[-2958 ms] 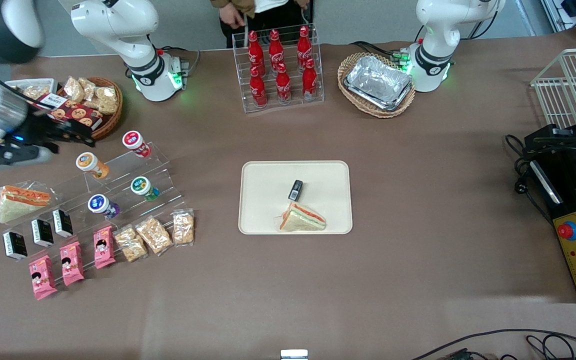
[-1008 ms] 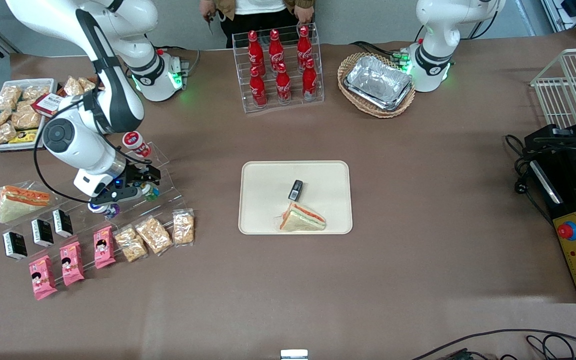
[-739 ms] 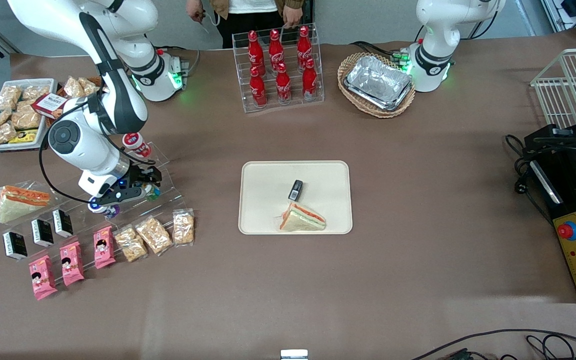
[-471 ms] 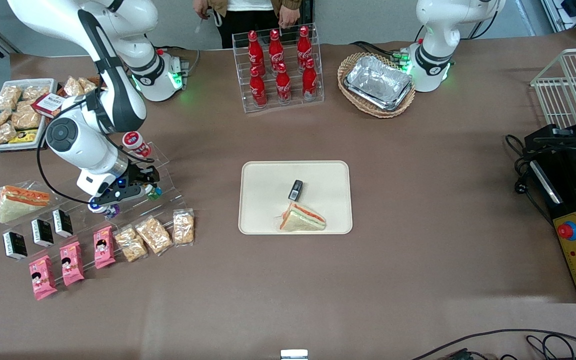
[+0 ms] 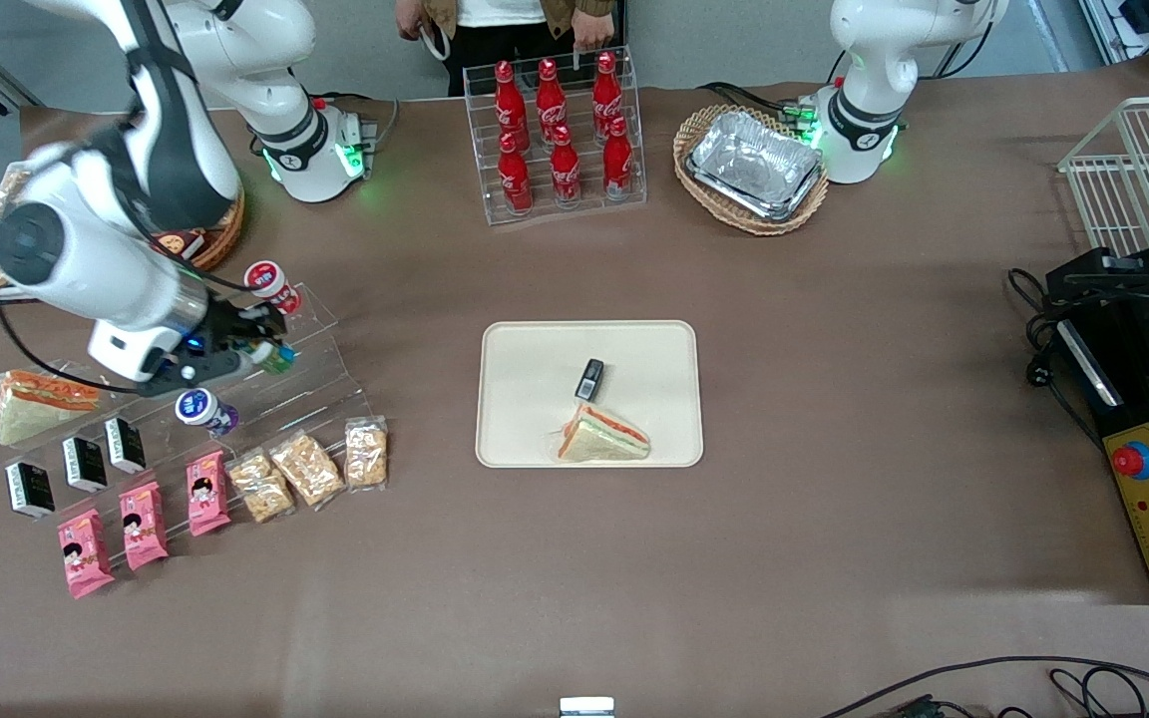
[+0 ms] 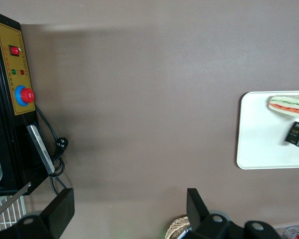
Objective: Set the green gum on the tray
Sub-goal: 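Lift the green gum bottle and carry it toward the cream tray, then lower the gum bottle onto the tray beside the black item and release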
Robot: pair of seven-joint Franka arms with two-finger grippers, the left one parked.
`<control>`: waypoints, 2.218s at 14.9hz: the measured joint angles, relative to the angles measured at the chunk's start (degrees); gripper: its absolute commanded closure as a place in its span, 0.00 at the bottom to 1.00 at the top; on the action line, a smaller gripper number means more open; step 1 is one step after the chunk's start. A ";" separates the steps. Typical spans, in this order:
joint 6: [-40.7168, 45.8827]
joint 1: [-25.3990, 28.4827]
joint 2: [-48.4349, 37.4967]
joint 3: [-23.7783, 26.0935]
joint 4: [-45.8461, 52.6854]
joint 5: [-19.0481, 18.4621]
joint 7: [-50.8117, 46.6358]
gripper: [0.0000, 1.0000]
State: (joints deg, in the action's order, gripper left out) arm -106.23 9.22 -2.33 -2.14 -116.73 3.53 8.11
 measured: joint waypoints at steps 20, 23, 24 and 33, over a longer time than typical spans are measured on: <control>3.31 25.69 8.03 8.65 15.03 -1.21 -53.92 0.72; -7.82 28.37 13.28 8.61 10.50 -3.92 -57.34 0.72; -11.14 28.70 14.67 8.61 9.03 -5.06 -58.09 0.72; -33.80 28.68 23.28 7.99 -1.87 -6.39 -58.40 0.72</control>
State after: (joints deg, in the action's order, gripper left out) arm -140.03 37.90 20.94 5.84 -118.60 -2.86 -50.29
